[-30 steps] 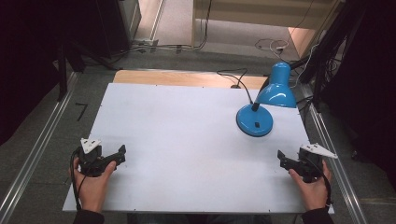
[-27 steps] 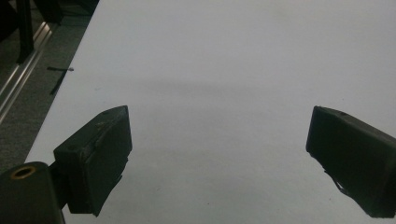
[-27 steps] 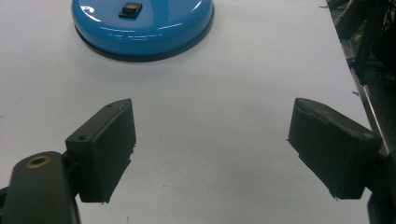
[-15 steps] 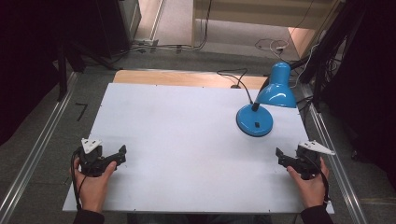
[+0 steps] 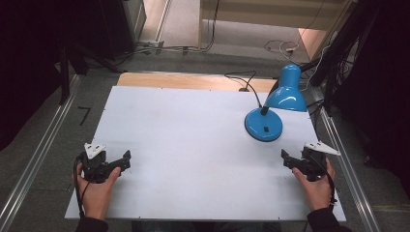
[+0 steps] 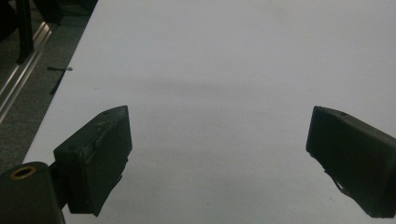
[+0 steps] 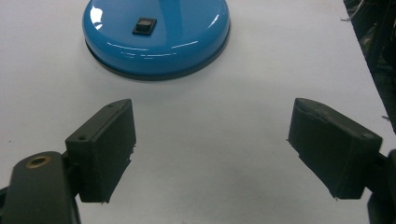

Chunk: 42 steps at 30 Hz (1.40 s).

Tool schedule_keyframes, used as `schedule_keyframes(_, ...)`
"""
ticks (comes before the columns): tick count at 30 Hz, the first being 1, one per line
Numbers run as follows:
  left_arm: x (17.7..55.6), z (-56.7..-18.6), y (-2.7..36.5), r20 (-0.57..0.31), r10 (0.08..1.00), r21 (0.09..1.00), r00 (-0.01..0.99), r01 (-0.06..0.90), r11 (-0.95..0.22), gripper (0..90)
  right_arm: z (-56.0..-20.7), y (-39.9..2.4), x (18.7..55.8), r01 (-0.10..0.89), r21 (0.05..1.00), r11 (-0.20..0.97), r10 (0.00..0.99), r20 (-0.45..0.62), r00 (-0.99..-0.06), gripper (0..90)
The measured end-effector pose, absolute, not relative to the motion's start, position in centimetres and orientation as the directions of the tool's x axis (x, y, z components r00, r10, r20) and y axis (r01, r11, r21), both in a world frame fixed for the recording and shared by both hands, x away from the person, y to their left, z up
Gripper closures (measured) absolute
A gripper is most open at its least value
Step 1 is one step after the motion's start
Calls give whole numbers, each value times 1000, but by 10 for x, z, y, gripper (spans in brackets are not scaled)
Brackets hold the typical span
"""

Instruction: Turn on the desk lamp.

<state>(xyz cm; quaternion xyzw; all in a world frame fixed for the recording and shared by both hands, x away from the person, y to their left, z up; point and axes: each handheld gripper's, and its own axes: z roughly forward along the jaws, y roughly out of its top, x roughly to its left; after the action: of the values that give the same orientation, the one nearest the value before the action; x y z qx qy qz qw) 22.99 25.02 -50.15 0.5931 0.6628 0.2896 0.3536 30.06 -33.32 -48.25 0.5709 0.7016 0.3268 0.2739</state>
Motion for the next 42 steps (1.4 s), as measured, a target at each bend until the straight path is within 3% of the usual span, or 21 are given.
schedule_keyframes(42, 229, -501, 251, -119, 991, 808, -57, 574, 130, 76, -478, -308, 343, 616, 778, 122, 978, 10, -207, 143)
